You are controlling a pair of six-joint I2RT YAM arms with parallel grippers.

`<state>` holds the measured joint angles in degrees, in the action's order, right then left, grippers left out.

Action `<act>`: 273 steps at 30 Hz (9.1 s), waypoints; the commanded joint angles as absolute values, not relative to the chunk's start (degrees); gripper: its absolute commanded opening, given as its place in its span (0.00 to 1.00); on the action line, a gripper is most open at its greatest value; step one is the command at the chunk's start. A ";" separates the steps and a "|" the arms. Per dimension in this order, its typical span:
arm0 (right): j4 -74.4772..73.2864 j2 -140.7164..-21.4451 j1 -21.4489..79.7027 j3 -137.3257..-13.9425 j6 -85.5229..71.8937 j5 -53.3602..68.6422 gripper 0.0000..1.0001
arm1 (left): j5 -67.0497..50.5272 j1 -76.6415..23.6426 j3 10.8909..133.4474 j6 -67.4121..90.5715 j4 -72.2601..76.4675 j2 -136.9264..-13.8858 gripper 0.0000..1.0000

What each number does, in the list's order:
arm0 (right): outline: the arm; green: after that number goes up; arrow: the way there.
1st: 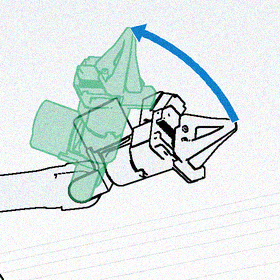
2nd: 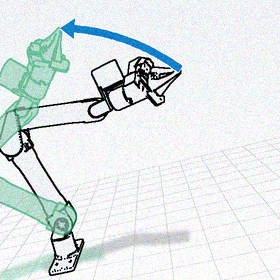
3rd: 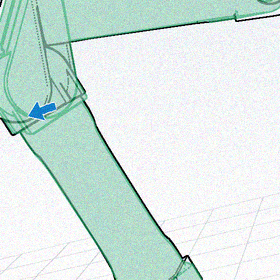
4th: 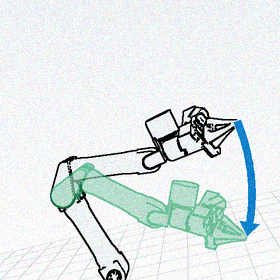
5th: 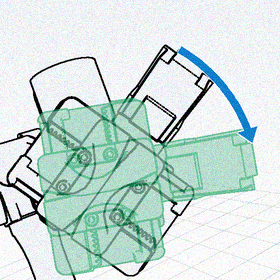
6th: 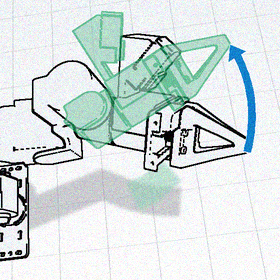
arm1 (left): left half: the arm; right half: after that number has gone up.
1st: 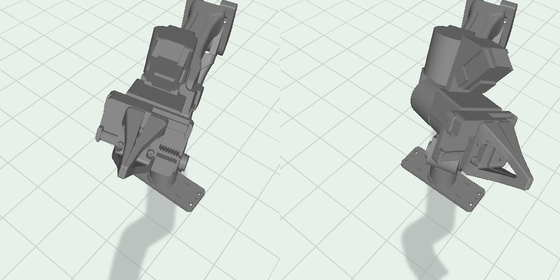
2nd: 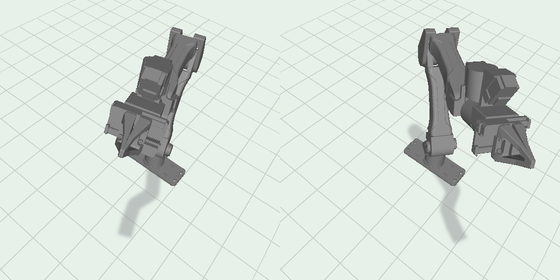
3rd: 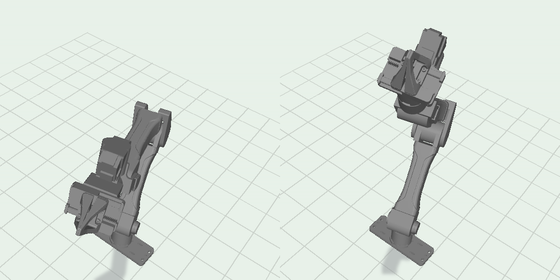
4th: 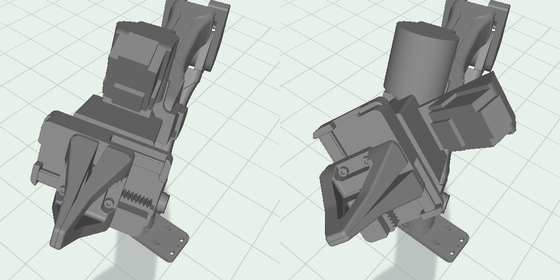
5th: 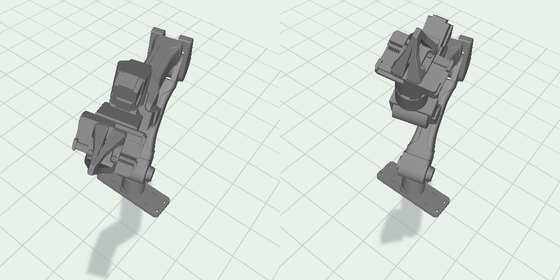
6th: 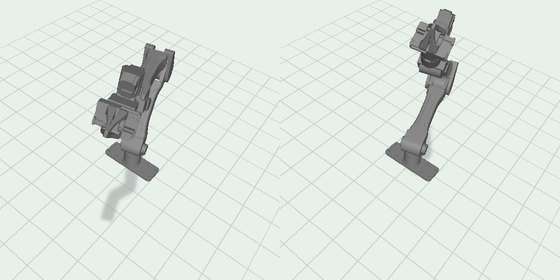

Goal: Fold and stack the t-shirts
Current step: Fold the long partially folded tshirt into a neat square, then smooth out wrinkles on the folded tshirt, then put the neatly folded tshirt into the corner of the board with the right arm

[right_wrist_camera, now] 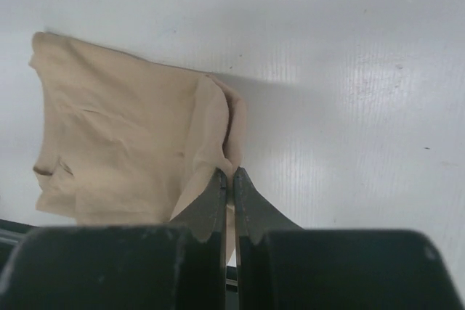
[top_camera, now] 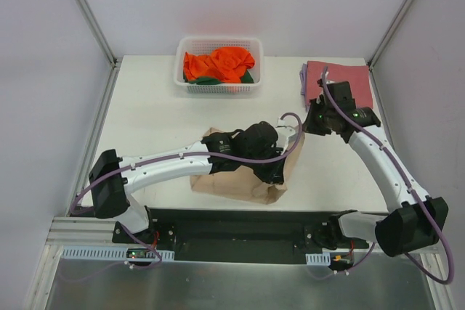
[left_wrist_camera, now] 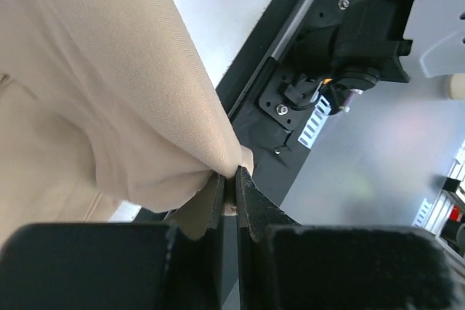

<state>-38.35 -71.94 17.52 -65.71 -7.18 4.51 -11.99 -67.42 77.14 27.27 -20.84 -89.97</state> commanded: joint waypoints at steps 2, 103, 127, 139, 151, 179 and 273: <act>-45.35 -70.75 17.23 -71.80 -2.20 0.35 0.00 | -18.37 -67.67 79.02 27.86 -16.80 -90.62 0.00; 8.90 -78.85 46.84 -38.13 -30.17 9.25 0.96 | 3.78 -29.88 57.20 31.12 -9.49 -84.29 0.99; -12.58 -105.20 42.98 -74.26 15.21 16.79 0.72 | 9.49 -28.13 27.24 51.33 -16.70 -56.84 0.51; -13.54 -108.11 42.54 -69.45 5.55 0.36 0.59 | 9.24 -22.06 35.32 38.51 -5.99 -76.18 0.23; -13.71 -101.17 35.69 -64.07 0.44 -4.58 0.61 | 1.85 -21.71 44.47 35.34 -5.10 -84.56 0.46; -22.58 -106.78 44.11 -68.81 -12.30 -6.85 0.78 | 10.37 -21.71 26.19 42.63 -17.58 -45.70 0.99; -28.39 -124.62 10.20 -129.02 36.30 -42.37 0.00 | 26.46 -21.53 30.15 42.28 -24.52 -45.09 0.99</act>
<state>-30.68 -124.18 11.68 -124.49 37.74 -42.50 24.71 -22.02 27.94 41.56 -23.44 -44.45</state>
